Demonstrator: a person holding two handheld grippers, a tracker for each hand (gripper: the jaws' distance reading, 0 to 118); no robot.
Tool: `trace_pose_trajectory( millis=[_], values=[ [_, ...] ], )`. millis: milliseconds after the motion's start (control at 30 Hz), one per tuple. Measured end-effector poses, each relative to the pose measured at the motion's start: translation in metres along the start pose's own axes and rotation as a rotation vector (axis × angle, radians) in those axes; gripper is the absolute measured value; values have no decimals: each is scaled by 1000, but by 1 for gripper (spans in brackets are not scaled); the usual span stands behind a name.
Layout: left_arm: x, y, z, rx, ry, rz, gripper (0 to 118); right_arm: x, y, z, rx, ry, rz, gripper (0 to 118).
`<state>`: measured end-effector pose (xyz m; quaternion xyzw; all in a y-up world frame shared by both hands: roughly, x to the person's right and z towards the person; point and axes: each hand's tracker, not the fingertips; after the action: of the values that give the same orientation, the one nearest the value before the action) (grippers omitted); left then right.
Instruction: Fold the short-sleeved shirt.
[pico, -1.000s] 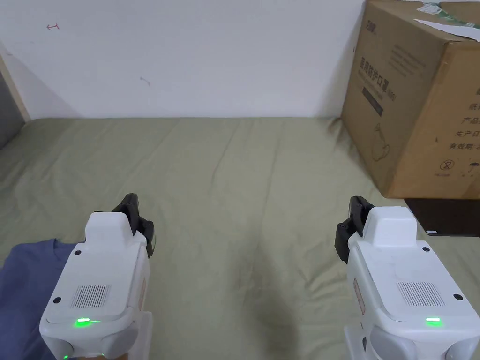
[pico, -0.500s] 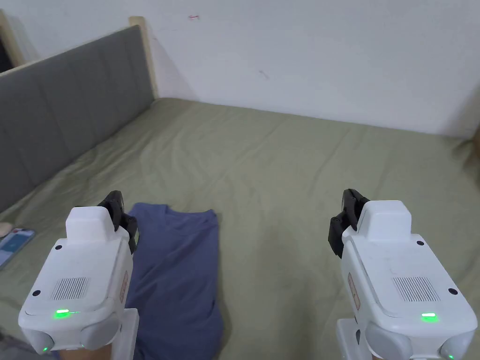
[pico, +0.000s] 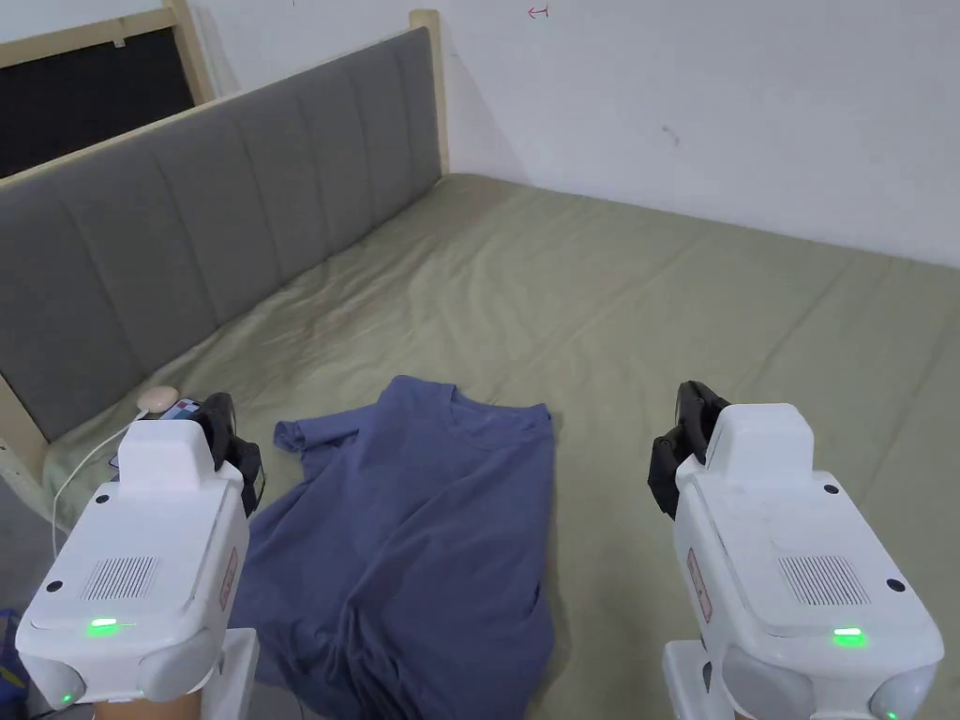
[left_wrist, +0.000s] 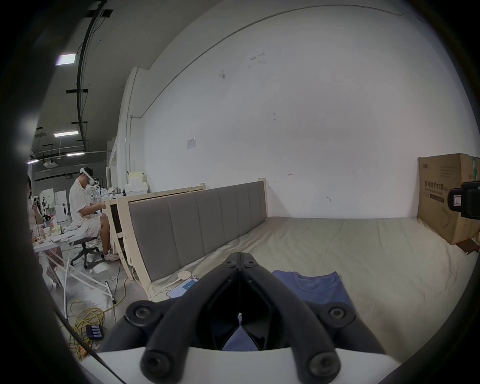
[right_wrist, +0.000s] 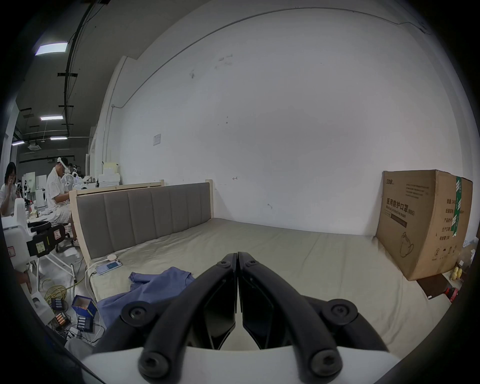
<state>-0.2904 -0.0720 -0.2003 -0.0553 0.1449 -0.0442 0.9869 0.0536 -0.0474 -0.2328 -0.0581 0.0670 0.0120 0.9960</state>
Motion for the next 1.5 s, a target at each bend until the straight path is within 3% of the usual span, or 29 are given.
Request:
trace_pose_trajectory(
  millis=[167, 300, 433, 567, 600, 633, 667, 700, 733, 933, 1033, 1133, 1200, 1233, 1367, 1500],
  values=[
    [3, -1, -21, -79, -63, -14, 0, 7, -1, -3, -7, -18, 16, 0],
    [12, -3, -61, -280, -158, -10, 0, 16, -1, -7, -18, -37, 32, 0],
    [24, -19, -111, -457, -252, 77, 0, 26, -2, -12, -28, -63, 42, 0],
    [43, -42, -155, -666, -298, 92, 13, 36, -4, -17, -43, -89, 43, 0],
    [49, -50, -165, -704, -308, 98, 30, 38, -4, -18, -48, -95, 46, 0],
    [55, -59, -176, -758, -311, 88, 57, 41, -5, -20, -53, -101, 52, 0],
    [61, -66, -183, -792, -311, 79, 91, 43, -5, -21, -58, -107, 58, 0],
    [68, -74, -190, -824, -299, 75, 109, 46, -6, -22, -63, -113, 65, 0],
    [76, -85, -197, -855, -301, 54, 115, 50, -8, -23, -69, -121, 72, 0],
    [106, -132, -226, -952, -263, -18, 112, 66, -18, -27, -109, -163, 78, 0],
    [115, -149, -231, -1008, -274, -25, 77, 74, -23, -27, -131, -178, 80, 0],
    [119, -155, -227, -1011, -272, -28, 55, 82, -27, -25, -148, -190, 77, 0],
    [118, -150, -227, -1002, -296, -9, 16, 85, -29, -23, -153, -198, 74, 0],
    [118, -149, -226, -995, -304, -17, 9, 88, -29, -21, -156, -202, 69, 0],
    [116, -132, -212, -938, -320, -15, 5, 96, -27, -13, -153, -209, 51, 0],
    [104, -88, -194, -823, -368, 96, 4, 106, -21, 0, -126, -220, 42, 0]
  ],
)
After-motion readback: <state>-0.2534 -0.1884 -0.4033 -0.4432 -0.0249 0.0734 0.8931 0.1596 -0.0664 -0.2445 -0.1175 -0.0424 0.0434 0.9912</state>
